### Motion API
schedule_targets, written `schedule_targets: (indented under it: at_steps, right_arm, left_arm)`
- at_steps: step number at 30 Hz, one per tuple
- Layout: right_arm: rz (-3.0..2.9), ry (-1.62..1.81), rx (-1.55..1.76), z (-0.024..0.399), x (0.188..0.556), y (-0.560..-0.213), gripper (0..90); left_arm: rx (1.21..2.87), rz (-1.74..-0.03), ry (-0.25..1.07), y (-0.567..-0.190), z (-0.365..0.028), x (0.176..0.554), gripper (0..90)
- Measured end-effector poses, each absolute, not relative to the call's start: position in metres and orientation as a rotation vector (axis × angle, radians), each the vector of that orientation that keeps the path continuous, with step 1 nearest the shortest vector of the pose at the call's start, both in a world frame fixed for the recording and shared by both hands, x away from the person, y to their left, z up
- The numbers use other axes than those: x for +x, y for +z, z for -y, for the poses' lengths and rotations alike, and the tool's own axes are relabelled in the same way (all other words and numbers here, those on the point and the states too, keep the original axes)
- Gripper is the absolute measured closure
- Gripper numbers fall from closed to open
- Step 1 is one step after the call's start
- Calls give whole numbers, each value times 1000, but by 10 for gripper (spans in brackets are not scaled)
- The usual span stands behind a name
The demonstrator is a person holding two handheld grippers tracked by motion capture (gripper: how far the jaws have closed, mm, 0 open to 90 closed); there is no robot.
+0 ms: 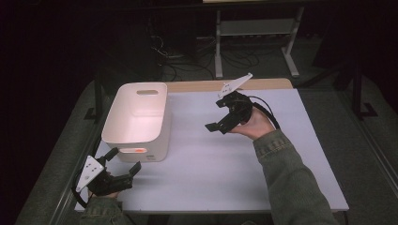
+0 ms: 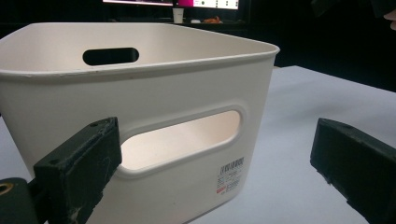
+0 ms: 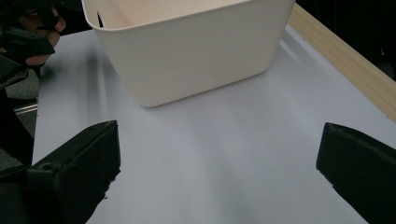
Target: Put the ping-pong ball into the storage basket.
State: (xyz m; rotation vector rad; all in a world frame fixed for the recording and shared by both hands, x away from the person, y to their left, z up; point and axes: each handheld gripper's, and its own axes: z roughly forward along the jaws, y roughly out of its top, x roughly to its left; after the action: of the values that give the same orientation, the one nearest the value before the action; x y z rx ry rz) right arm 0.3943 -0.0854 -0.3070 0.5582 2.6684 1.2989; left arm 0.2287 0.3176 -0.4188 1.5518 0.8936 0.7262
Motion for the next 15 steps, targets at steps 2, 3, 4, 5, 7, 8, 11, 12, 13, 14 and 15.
schedule_targets:
  at_steps: [2, 3, 4, 5, 7, 8, 11, 12, 13, 14, 15]
  right_arm:
    - [-2665, 1294, 568, 89, 393, -309, 0]
    - [-2668, 1290, 579, 92, 392, -310, 0]
    - [-2665, 1291, 581, 94, 392, -311, 0]
    - [-2660, 1291, 584, 97, 392, -312, 0]
    - [-2654, 1300, 596, 101, 390, -314, 0]
    - [-2653, 1315, 600, 104, 389, -315, 0]
    - [-2647, 1339, 613, 110, 387, -319, 0]
    - [-2644, 1340, 623, 112, 387, -321, 0]
    - [-2646, 1340, 632, 114, 386, -322, 0]
    - [-2644, 1342, 637, 116, 385, -324, 0]
    - [-2642, 1344, 638, 118, 384, -325, 0]
  left_arm:
    - [1552, -895, 727, -419, -318, 229, 15]
    - [1551, -895, 727, -419, -318, 229, 15]
    - [1552, -896, 728, -419, -317, 229, 15]
    - [1552, -897, 728, -419, -317, 229, 15]
    - [1553, -896, 729, -419, -317, 229, 15]
    - [1552, -897, 730, -419, -317, 229, 15]
    - [1552, -895, 732, -419, -317, 228, 15]
    - [1553, -895, 732, -419, -317, 228, 15]
    - [1552, -894, 731, -419, -317, 228, 15]
    - [1551, -894, 731, -419, -318, 228, 15]
    - [1549, -894, 731, -419, -318, 228, 15]
